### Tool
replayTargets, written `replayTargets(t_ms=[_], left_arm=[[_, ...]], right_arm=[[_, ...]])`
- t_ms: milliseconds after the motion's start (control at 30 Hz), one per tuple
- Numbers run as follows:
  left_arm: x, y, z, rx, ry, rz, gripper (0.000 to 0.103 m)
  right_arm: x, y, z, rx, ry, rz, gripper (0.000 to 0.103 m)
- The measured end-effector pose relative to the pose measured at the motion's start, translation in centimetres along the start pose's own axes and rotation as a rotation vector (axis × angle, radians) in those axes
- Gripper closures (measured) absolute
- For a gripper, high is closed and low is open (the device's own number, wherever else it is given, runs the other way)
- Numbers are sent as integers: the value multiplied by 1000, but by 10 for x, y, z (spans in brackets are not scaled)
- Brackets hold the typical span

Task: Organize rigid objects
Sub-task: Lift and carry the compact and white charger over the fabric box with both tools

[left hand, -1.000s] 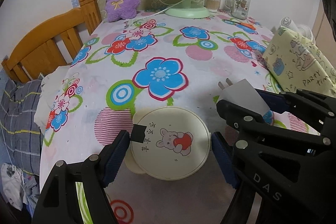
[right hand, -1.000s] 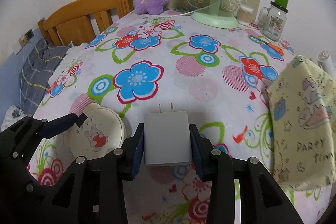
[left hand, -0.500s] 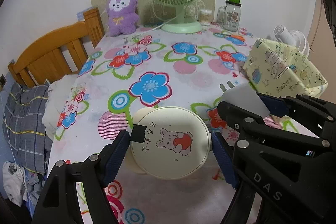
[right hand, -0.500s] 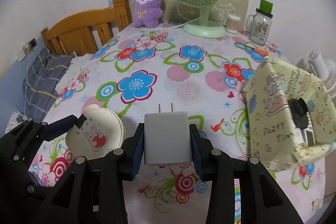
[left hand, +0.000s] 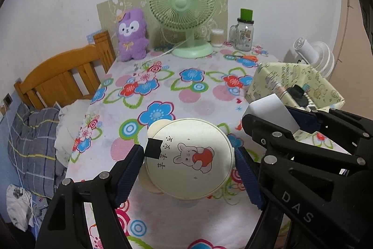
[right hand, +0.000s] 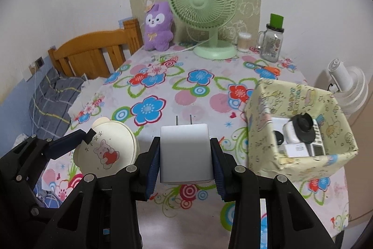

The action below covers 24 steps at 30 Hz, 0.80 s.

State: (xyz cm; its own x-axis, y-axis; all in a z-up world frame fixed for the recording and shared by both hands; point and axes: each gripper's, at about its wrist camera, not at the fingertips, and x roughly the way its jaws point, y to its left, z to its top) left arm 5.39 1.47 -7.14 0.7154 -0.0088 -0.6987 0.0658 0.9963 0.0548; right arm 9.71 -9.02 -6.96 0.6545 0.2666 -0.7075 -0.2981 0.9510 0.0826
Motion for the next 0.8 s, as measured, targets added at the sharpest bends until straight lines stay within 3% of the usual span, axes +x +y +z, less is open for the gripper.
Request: replayTargets(t_ms=[800], left_arm=[[-30,-64,34,54,-83,-34,22]], right_arm=[[-55,-63,12,57,-88,-43,60]])
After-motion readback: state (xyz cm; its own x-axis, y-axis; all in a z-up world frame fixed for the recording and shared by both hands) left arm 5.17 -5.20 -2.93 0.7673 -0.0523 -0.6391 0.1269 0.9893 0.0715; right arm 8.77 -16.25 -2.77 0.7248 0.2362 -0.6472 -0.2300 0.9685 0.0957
